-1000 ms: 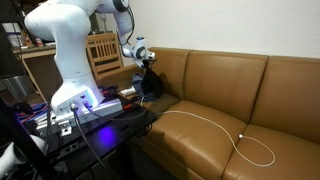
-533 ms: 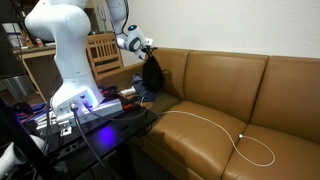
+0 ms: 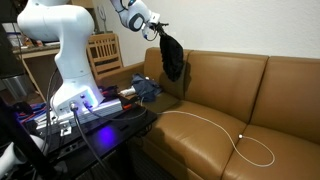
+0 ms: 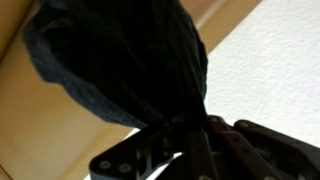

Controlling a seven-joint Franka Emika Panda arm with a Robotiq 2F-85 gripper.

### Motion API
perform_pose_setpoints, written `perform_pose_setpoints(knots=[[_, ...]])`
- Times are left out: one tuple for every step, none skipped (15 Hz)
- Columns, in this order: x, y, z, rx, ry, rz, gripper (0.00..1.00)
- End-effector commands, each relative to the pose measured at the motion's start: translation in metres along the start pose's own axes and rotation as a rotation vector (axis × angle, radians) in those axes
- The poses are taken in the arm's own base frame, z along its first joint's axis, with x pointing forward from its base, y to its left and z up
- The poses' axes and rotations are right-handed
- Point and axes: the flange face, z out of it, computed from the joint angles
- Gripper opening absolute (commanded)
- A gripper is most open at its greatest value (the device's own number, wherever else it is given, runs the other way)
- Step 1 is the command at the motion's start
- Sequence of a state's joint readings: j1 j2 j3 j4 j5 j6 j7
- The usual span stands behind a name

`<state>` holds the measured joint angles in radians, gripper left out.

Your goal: Move the black clothing and the jean trousers to the right

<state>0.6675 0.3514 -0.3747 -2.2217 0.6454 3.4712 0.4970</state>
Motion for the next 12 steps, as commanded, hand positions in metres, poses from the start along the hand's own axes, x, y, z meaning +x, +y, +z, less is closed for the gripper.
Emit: perform_pose_setpoints(knots=[[0.011, -0.003, -0.012, 0.019, 0.002, 0.010, 0.01], [0.018, -0.005, -0.024, 0.034, -0.001, 0.019, 0.01], [0.021, -0.005, -0.031, 0.042, -0.005, 0.024, 0.01], [0.021, -0.005, -0.035, 0.045, -0.010, 0.025, 0.00], [0.029, -0.003, -0.027, 0.031, -0.005, 0.073, 0.00], [0.043, 0.000, -0.025, 0.020, -0.006, 0.146, 0.00], [0.066, 0.010, -0.024, 0.008, 0.016, 0.218, 0.00], [0.088, 0.021, -0.026, -0.004, 0.034, 0.269, 0.00], [0.108, 0.032, -0.027, -0.016, 0.047, 0.326, 0.00], [0.130, 0.049, -0.023, -0.041, 0.074, 0.381, 0.00], [0.149, 0.069, -0.022, -0.072, 0.086, 0.437, 0.00], [0.169, 0.087, -0.017, -0.107, 0.090, 0.490, 0.00]])
